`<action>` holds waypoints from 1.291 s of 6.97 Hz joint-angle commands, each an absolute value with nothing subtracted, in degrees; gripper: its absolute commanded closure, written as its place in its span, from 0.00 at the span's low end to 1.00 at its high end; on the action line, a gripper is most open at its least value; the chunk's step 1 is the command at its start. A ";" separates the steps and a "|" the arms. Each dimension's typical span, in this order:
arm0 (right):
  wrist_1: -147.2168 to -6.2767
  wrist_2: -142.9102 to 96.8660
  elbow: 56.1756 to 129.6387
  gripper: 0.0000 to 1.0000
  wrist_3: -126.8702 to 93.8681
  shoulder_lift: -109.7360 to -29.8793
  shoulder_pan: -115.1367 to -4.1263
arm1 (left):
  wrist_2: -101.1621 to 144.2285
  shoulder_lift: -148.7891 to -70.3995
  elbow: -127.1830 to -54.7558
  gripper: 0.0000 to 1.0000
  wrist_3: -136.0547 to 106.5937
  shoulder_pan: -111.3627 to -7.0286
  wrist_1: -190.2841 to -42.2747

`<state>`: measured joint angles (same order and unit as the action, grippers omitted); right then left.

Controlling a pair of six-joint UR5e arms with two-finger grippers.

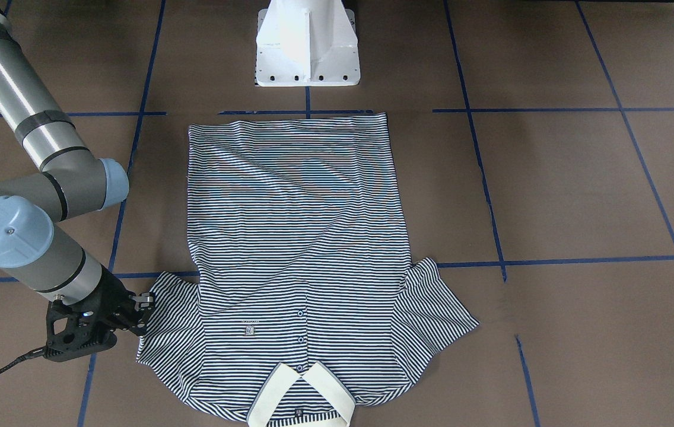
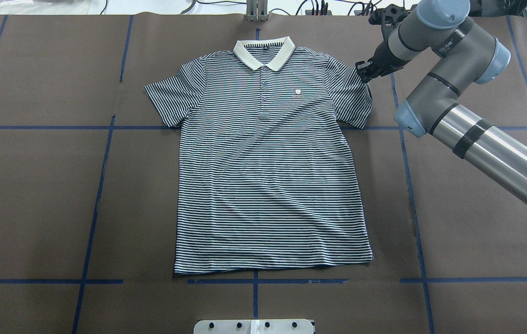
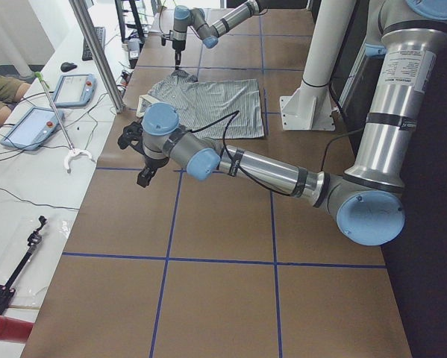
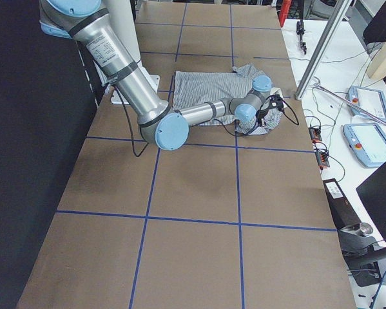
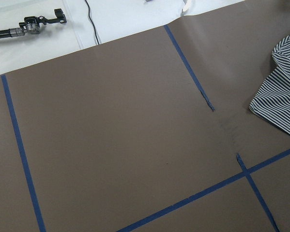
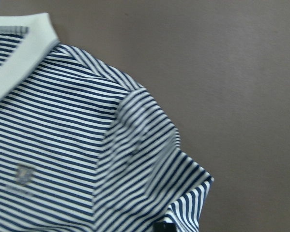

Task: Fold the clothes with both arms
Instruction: 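Move the right gripper in over the sleeve nearest it, then grasp the sleeve and fold it inward toward the collar with the right gripper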

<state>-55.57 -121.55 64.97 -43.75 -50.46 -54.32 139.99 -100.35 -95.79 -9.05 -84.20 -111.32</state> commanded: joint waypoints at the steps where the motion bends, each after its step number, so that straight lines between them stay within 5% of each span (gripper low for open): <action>1: -57.37 -122.52 65.92 1.00 -45.86 -44.07 -51.70 | 139.92 -100.20 -95.45 0.00 -8.97 -84.20 -111.71; 4: -63.28 -114.37 48.48 1.00 -45.88 -27.54 -48.52 | 139.83 -100.46 -95.54 0.00 -9.05 -84.20 -111.45; 5: -61.54 -114.00 48.52 0.01 -45.88 -28.21 -47.82 | 139.92 -100.72 -95.54 0.00 -9.14 -84.20 -111.27; 9: -59.22 -112.85 49.04 0.00 -49.46 -30.50 -48.68 | 139.22 -103.78 -94.75 0.00 -15.76 -81.33 -111.53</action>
